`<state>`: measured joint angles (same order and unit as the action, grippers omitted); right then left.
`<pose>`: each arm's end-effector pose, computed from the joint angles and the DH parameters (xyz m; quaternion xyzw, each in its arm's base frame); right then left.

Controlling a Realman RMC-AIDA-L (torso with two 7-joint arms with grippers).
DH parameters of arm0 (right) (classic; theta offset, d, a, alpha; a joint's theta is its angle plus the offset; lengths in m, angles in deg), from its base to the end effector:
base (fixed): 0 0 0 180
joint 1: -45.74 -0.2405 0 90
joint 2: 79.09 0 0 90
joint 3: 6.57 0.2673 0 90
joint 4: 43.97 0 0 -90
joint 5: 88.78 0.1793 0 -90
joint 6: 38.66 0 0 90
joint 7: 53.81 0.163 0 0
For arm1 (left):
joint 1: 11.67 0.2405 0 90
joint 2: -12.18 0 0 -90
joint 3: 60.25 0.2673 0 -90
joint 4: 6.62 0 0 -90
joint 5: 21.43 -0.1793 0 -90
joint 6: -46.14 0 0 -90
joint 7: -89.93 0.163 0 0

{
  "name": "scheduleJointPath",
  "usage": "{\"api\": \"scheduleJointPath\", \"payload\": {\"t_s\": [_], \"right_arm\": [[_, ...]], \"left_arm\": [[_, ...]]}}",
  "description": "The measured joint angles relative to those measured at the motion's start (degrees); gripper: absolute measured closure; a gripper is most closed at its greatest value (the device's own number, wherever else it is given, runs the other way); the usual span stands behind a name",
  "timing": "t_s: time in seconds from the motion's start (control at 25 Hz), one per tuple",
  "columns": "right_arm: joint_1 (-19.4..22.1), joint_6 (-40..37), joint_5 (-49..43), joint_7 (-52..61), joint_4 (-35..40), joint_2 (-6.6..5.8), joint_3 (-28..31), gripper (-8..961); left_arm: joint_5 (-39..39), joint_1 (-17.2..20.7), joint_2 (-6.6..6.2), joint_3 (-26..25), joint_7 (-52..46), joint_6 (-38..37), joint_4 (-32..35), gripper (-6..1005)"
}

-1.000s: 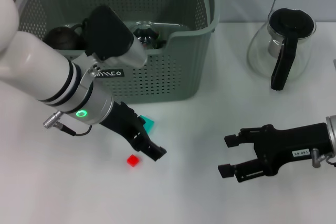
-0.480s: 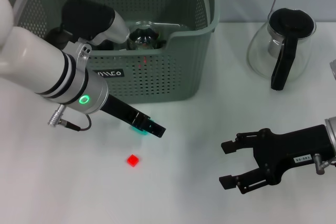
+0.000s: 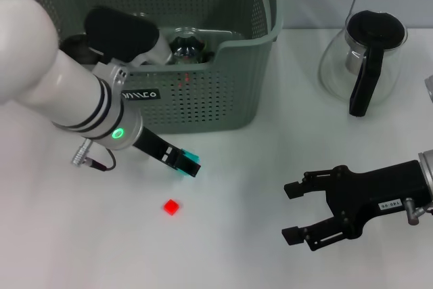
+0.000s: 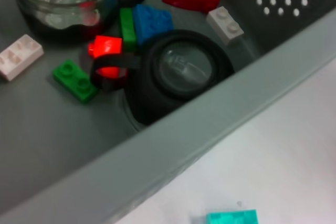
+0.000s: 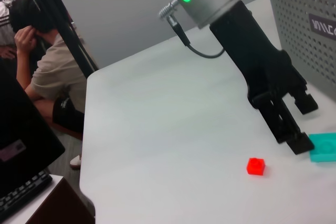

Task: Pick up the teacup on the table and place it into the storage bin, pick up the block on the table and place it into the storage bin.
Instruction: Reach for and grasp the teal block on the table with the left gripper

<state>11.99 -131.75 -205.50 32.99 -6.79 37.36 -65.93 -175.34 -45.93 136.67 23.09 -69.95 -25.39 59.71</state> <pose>0.2326 0.2908 -0.0503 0.9738 -0.1873 -0.1231 0.0374 -0.2172 0.3447 -0.0761 -0.8672 -0.4220 0.1327 0.2286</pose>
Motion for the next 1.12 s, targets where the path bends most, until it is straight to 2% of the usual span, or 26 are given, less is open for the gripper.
{"api": "scheduleJointPath", "payload": {"t_s": [0.28,0.52,0.64,0.72,0.92,1.12], "right_arm": [[-0.16,-0.32,-1.55,0.06,0.00,-0.02,-0.32,11],[-0.28,1.65,-3.94,0.97,-0.07,-1.21,1.16,11],[-0.26,3.80,-3.99,-0.14,-0.09,-1.24,1.70,11],[-0.27,5.54,-3.83,-1.74,-0.09,-0.96,1.80,11],[-0.40,7.73,-3.55,-5.90,-0.10,0.84,2.35,12],[-0.93,8.46,-3.52,-7.32,-0.11,1.78,2.35,11]], "left_arm": [[0.15,-0.65,0.04,3.83,-1.15,1.69,-0.41,72],[-0.08,-1.85,0.06,4.83,-1.91,1.95,-1.52,80],[0.08,-2.17,0.11,4.86,-1.95,2.06,-1.97,84],[0.14,-2.27,0.14,4.88,-2.01,2.12,-1.99,87],[-0.04,-2.31,0.14,5.43,-3.01,2.61,-2.02,93],[-0.71,-2.49,0.06,5.61,-3.63,3.27,-2.09,100]]}}
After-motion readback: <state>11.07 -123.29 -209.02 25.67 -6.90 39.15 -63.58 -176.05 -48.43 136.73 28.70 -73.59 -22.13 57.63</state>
